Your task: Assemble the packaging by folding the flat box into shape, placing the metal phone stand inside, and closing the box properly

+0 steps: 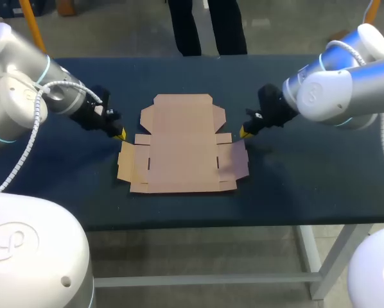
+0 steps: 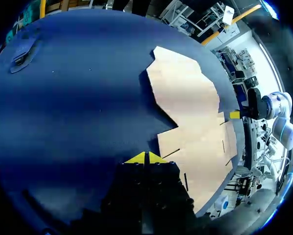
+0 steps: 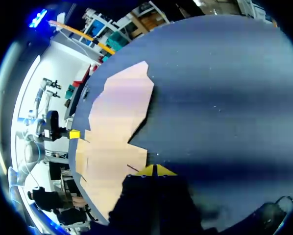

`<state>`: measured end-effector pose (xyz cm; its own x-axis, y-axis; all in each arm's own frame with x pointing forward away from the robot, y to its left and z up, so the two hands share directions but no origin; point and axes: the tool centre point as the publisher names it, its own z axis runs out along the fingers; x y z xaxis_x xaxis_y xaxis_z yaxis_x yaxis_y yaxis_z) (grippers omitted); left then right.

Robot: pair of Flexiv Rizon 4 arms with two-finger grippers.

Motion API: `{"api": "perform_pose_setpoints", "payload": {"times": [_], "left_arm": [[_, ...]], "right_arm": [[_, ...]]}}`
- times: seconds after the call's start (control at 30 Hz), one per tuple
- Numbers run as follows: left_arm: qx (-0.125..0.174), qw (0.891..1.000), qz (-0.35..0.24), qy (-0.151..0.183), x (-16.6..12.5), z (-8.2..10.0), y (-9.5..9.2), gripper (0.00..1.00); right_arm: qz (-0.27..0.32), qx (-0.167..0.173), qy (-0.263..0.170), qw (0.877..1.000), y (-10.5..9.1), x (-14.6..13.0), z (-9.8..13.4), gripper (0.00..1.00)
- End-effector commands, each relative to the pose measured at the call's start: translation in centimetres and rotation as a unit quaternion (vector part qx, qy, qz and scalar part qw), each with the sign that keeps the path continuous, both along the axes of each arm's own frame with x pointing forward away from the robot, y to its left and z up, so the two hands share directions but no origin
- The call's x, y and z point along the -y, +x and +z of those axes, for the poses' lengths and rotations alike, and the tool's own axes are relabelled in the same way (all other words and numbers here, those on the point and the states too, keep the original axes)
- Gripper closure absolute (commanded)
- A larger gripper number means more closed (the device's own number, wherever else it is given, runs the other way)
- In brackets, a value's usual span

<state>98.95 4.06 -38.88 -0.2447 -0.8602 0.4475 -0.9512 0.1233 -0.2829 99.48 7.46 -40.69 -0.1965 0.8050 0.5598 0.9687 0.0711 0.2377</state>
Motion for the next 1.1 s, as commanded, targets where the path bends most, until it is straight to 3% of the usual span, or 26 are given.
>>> {"api": "perform_pose_setpoints", "payload": {"times": [0.03, 1.1], "left_arm": [[-0.012, 1.000, -0.007, 0.001, 0.3, -0.6, 1.1, 1.00], [-0.039, 0.998, -0.036, -0.043, 1.5, -2.0, 1.4, 1.00]], "right_arm": [[0.008, -0.007, 0.006, 1.000, 0.7, 0.0, -0.3, 1.00], [0.049, -0.017, 0.036, 0.998, 1.8, -2.0, -2.7, 1.00]]}}
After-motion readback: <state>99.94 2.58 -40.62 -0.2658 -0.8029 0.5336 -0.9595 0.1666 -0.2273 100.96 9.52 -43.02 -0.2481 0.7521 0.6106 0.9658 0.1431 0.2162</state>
